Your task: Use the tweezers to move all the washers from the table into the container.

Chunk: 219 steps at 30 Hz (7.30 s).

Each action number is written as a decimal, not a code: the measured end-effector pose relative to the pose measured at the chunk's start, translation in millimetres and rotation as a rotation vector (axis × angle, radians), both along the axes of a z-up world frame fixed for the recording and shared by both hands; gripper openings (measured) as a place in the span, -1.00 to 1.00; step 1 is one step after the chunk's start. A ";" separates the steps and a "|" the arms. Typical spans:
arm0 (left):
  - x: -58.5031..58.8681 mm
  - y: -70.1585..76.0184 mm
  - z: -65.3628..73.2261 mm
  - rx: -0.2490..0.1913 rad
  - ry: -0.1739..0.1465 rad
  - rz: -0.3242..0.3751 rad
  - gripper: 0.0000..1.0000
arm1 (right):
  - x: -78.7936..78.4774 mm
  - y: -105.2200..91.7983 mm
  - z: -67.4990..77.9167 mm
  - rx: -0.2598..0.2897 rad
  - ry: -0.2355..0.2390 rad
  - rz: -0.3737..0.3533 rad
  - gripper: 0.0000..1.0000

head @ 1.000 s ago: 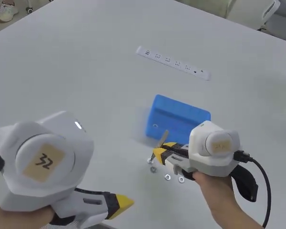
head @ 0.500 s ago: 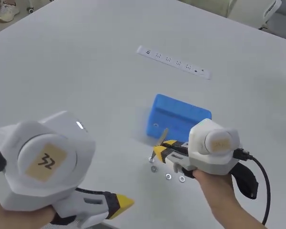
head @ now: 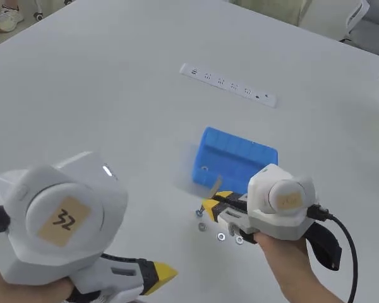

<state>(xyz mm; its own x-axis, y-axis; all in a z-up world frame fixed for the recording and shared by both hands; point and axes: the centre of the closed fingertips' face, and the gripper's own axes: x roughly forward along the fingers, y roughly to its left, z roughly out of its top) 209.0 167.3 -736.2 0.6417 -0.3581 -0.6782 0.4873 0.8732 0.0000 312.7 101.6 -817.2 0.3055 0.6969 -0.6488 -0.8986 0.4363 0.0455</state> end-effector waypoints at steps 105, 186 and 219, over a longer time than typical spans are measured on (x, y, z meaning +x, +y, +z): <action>4.5 13.6 -1.9 0.049 0.009 0.005 0.98 | 87.1 6.7 9.2 -0.078 -0.051 -0.025 -0.96; 25.2 -22.3 24.0 -0.021 -0.116 -0.143 0.76 | -18.6 -8.8 16.5 -0.013 0.018 0.005 -0.94; 85.9 -68.7 19.5 -0.142 -0.107 -0.457 -0.17 | -16.7 -13.9 2.1 -0.024 0.044 0.023 -0.94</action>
<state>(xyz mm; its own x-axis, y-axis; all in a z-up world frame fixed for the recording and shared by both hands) 294.9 98.6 -716.7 0.4608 -0.7034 -0.5413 0.8244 0.5651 -0.0325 296.0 87.7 -815.1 0.2603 0.6878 -0.6776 -0.9059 0.4168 0.0752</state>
